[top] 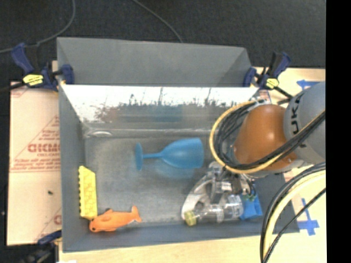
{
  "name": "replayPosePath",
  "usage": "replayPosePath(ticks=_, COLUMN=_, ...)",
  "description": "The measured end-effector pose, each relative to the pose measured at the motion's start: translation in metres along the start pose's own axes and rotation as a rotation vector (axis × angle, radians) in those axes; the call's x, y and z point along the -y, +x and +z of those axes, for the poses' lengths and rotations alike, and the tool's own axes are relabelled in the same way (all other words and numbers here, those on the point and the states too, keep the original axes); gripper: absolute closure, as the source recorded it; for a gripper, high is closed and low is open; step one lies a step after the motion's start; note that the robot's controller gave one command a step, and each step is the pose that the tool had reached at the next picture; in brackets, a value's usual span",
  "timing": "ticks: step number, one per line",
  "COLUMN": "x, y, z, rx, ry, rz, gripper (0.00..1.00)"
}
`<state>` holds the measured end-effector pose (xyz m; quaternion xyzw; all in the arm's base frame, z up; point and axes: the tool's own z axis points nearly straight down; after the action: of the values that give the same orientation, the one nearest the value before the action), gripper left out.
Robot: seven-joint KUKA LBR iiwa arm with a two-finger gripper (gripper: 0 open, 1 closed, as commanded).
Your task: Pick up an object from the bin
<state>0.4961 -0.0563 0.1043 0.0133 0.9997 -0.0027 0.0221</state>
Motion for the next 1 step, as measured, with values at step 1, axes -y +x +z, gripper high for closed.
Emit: replayPosePath(ticks=1, x=-0.0001, y=0.0, z=0.0, rx=0.0, ry=0.0, rz=-0.001, gripper=1.0)
